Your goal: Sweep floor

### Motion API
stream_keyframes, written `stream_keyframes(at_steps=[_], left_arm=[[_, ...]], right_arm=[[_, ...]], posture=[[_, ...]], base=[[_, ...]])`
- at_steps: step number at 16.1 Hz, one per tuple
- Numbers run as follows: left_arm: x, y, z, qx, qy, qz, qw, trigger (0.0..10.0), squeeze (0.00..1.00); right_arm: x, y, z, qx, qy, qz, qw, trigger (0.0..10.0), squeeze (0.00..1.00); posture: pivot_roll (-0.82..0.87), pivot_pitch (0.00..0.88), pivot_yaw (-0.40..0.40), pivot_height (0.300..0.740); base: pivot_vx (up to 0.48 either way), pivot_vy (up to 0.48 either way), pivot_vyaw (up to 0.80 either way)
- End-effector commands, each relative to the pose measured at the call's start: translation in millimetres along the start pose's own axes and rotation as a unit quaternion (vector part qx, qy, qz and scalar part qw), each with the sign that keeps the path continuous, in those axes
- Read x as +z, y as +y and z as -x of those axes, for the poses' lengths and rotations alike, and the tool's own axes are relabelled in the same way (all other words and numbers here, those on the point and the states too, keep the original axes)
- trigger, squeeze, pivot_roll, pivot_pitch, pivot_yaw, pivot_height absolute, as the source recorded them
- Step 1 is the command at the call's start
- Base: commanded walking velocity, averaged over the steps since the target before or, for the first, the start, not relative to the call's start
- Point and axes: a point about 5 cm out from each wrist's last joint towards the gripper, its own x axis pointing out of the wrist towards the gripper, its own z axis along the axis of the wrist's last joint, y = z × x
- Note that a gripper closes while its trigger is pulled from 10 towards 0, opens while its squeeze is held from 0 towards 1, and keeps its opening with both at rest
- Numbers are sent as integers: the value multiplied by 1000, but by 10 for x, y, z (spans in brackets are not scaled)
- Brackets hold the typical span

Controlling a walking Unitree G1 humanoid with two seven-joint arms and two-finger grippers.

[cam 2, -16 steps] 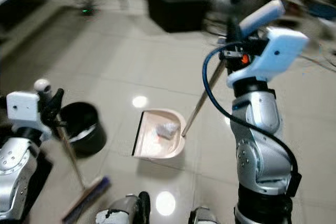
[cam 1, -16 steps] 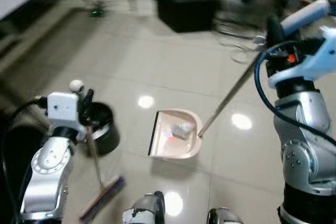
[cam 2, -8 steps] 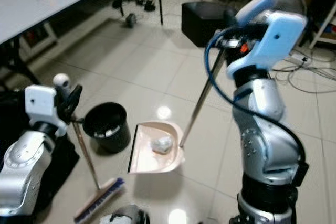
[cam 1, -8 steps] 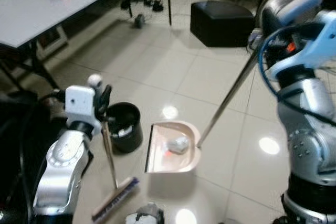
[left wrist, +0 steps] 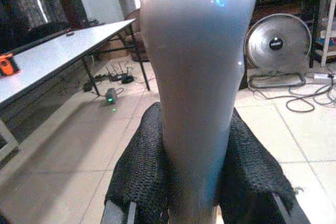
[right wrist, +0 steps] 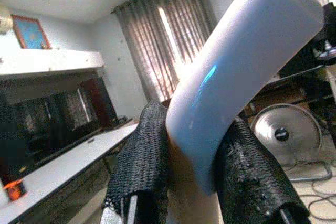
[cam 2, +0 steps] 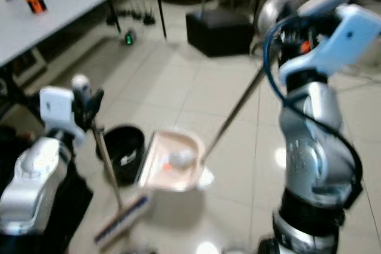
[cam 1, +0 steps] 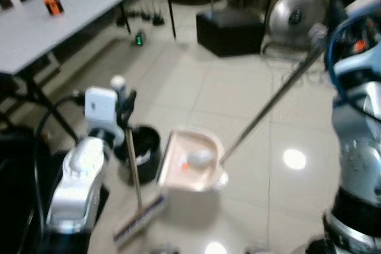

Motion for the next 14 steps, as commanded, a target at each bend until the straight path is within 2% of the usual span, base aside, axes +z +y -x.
stream_keyframes(at_steps=[1,3,6,7,9,12,13,14], left_arm=[[45,31,-24,5,-9,-8,1000,10000,0],[33,19,-28,3,-8,-9,1000,10000,0],[30,0,-32,2,-10,-8,1000,10000,0],[48,-15,-36,5,-16,-30,999,10000,0],[60,-90,-40,-7,-14,-88,996,10000,0],[67,-91,-50,1,-18,-46,999,10000,0],[68,-70,-64,8,-13,-14,1000,10000,0],[82,-68,-68,8,-18,-26,999,10000,0]], right_arm=[[83,84,-15,20,-13,-10,1000,10000,0],[64,98,-19,29,1,4,1000,10000,0],[64,139,-34,38,6,2,999,10000,0],[65,150,-42,39,7,-1,999,10000,0],[70,154,-53,41,8,-3,999,10000,0],[74,145,-64,37,7,-5,999,10000,0],[73,143,-64,37,7,-5,999,10000,0],[72,141,-63,37,7,-4,999,10000,0]], posture=[[-71,16,93,740],[-70,16,83,740],[-73,17,66,740],[-74,15,62,740],[-72,12,60,740],[-74,5,61,740],[-74,1,59,740],[-72,0,60,740]], base=[[0,424,0],[0,426,0],[0,421,0],[0,0,0],[0,-480,0],[0,-411,0],[0,0,0],[0,0,0]])
